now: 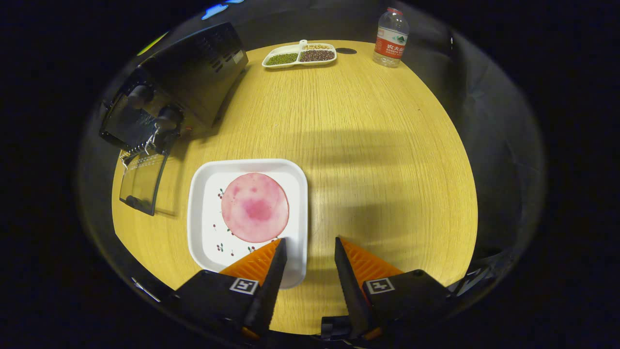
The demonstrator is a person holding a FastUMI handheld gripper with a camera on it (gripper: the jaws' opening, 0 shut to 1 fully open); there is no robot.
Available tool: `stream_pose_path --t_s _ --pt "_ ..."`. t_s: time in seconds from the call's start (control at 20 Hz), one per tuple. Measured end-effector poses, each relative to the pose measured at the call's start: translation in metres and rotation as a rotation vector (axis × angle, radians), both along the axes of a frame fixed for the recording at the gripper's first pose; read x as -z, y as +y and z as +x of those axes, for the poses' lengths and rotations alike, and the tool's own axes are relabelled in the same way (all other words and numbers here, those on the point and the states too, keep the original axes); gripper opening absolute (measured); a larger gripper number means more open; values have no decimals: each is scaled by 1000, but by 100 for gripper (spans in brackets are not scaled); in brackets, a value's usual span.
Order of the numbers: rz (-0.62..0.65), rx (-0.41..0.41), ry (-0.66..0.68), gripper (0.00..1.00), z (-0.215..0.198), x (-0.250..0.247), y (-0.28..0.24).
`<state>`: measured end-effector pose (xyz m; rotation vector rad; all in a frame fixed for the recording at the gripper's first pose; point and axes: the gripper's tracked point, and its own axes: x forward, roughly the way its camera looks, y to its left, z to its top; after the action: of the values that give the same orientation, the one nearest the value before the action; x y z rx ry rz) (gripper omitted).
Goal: Open the toaster oven, put the food inside, and close the toaster oven door.
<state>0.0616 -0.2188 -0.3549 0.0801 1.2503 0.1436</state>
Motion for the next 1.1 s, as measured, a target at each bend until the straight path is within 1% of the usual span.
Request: stream_pose_path --t_s 0.1,0.15,0.2,0.25,0.3,0.35,0.4,0.45,0.6,0.75,0.95,1.1 --pt "-11 -24 14 48 -1 -1 0" --pt "-10 -26 23 47 1 0 1" --pt "36 -20 57 48 -1 13 13" --pt "44 0 66 32 0 0 8" --pt "51 4 84 17 0 0 7" --pt "66 16 89 17 4 1 10" --pt "78 11 90 12 4 2 11" --pt "94 3 87 11 2 4 11" --pt "155 -3 93 2 0 -1 9" --pt "200 30 145 2 -4 2 10" --pt "218 26 101 2 -6 -5 10" --pt "252 72 78 2 -8 -14 12"
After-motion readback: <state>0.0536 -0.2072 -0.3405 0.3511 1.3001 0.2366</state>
